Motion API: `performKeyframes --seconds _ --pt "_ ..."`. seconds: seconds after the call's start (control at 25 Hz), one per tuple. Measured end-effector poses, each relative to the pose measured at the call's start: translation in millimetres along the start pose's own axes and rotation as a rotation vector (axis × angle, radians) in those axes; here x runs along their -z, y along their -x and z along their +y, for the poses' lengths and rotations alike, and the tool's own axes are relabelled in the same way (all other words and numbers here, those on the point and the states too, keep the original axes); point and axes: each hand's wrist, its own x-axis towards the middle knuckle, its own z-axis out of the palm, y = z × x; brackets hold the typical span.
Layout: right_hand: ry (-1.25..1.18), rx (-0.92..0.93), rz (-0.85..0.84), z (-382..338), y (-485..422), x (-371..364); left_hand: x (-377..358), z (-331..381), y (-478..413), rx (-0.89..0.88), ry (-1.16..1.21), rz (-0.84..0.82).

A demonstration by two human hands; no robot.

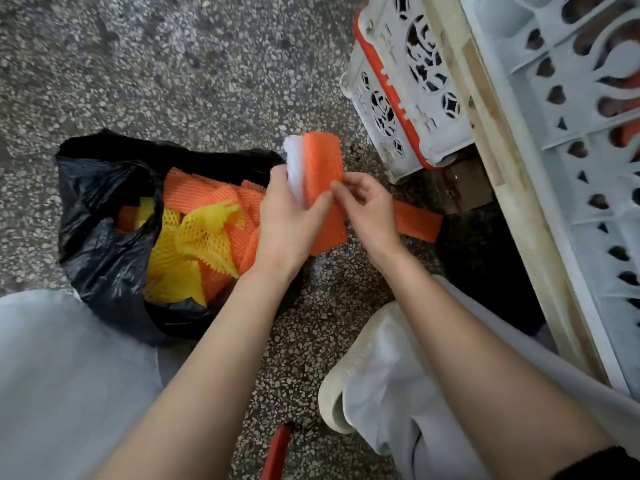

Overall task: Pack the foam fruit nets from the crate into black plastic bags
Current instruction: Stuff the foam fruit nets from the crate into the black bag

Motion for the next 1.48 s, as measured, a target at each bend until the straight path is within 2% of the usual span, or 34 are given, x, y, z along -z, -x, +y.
performKeyframes --seconds 0.08,0.16,0.24,0.32,0.48,0.68,0.76,0.88,1.04,1.16,1.4,1.48 --pt "0.109 -0.005 0.078 24.6 -12.9 16.7 3.9 -6.1 -7.2 -0.056 -0.044 0.103" --pt "0.412 -0.085 0.112 54.9 -29.9 40.4 8.9 -9.9 -14.9 -0.062 -0.024 0.203" --pt "0.735 -0.212 0.093 79.7 -47.7 64.3 8.2 -11.0 -19.8 -0.074 -0.013 0.235" --pt "0.923 -0.278 0.084 92.4 -59.8 80.6 3.9 -11.4 -19.8 -0.075 0.026 0.232" --pt "1.084 -0.279 0.139 110.2 -62.8 88.9 -6.4 -19.5 -17.6 -0.050 0.056 0.208" --pt "1.208 -0.263 -0.049 125.2 -30.7 72.7 -7.1 -15.4 -6.3 -0.041 0.089 0.187" --pt "1.179 -0.206 -0.088 130.2 -9.0 65.9 -3.2 -12.4 -2.1 -0.041 0.096 0.198" --pt "1.002 -0.160 -0.151 136.7 14.0 68.3 1.6 -10.9 1.3 -0.047 0.101 0.215" --pt "1.152 -0.215 -0.139 146.0 23.4 82.6 0.5 -12.5 2.0 -0.049 0.107 0.204" --pt "1.132 -0.197 -0.143 146.6 20.7 81.2 -0.6 -10.3 2.2 -0.037 0.128 0.189" --pt "0.845 -0.154 -0.101 98.0 9.9 56.8 9.6 7.4 9.9 -0.054 0.158 0.207" --pt "0.711 -0.086 -0.022 65.5 9.9 44.8 19.6 17.1 17.5 -0.107 0.063 0.244"
